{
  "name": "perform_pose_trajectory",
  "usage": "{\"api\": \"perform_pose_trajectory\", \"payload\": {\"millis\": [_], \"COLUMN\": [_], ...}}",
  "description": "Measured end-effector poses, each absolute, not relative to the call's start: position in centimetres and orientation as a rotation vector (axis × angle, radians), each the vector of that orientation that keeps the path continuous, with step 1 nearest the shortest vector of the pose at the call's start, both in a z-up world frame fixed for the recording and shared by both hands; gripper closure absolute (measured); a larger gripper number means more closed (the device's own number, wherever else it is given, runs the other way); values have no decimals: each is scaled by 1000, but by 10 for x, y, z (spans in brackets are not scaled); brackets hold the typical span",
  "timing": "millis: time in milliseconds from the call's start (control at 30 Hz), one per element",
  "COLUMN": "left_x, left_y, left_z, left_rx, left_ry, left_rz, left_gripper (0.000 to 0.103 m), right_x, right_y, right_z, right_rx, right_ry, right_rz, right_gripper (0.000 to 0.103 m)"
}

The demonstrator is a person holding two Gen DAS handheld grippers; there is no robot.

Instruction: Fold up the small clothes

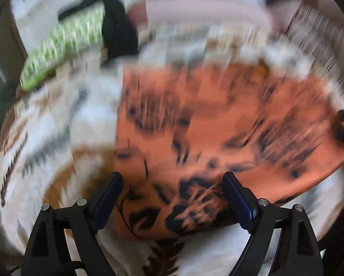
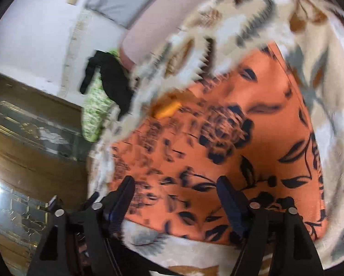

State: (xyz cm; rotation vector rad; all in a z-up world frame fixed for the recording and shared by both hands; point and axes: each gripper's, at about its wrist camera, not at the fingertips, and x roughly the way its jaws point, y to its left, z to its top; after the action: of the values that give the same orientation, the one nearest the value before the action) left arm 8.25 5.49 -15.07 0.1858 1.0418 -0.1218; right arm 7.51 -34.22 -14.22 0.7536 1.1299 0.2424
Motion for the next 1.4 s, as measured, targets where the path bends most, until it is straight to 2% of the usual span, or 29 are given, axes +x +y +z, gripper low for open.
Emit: {"api": "perform_pose_trajectory", "payload": {"millis": [33, 167, 267, 333, 400, 467, 633, 767, 833, 967, 1067, 1167, 1400], "left_x": [80, 76, 84, 90, 103, 100, 92, 101, 93, 78, 85, 96, 77], "left_y": [56, 52, 40, 36, 29, 28, 32, 42, 42, 52, 62, 76, 90], "left_z": [-148, -117, -107, -118, -149, -146, -123, -148, -136, -109, -129, -152, -111], "left_rx": [169, 142, 117, 115, 153, 149, 120, 112, 128, 92, 78, 19, -41], "left_ry": [1020, 931, 892, 922, 1028, 995, 927, 1008, 980, 875, 955, 1048, 968], "left_rz": [-119, -161, -209, -206, -165, -156, -179, -146, -144, -165, -122, -95, -22], "left_gripper": [13, 14, 13, 13, 11, 11, 11, 10, 11, 10, 10, 9, 9], "right_x": [80, 93, 129, 158, 190, 200, 189, 202, 214, 201, 203, 215, 140], "right_y": [-342, -332, -320, -317, -327, -336, -305, -267, -265, -258, -241, -247, -245], "right_z": [-155, -112, -101, -115, -153, -167, -121, -143, -172, -131, -131, -170, -98], "right_rx": [779, 759, 756, 769, 793, 891, 834, 781, 786, 816, 800, 781, 773], "right_ry": [1162, 1044, 1037, 1053, 1149, 1146, 1068, 1151, 1224, 1104, 1129, 1235, 1057], "right_rz": [224, 323, 403, 393, 296, 267, 405, 471, 407, 458, 503, 394, 488], "right_gripper": [25, 24, 24, 24, 24, 25, 24, 23, 23, 22, 20, 21, 21]}}
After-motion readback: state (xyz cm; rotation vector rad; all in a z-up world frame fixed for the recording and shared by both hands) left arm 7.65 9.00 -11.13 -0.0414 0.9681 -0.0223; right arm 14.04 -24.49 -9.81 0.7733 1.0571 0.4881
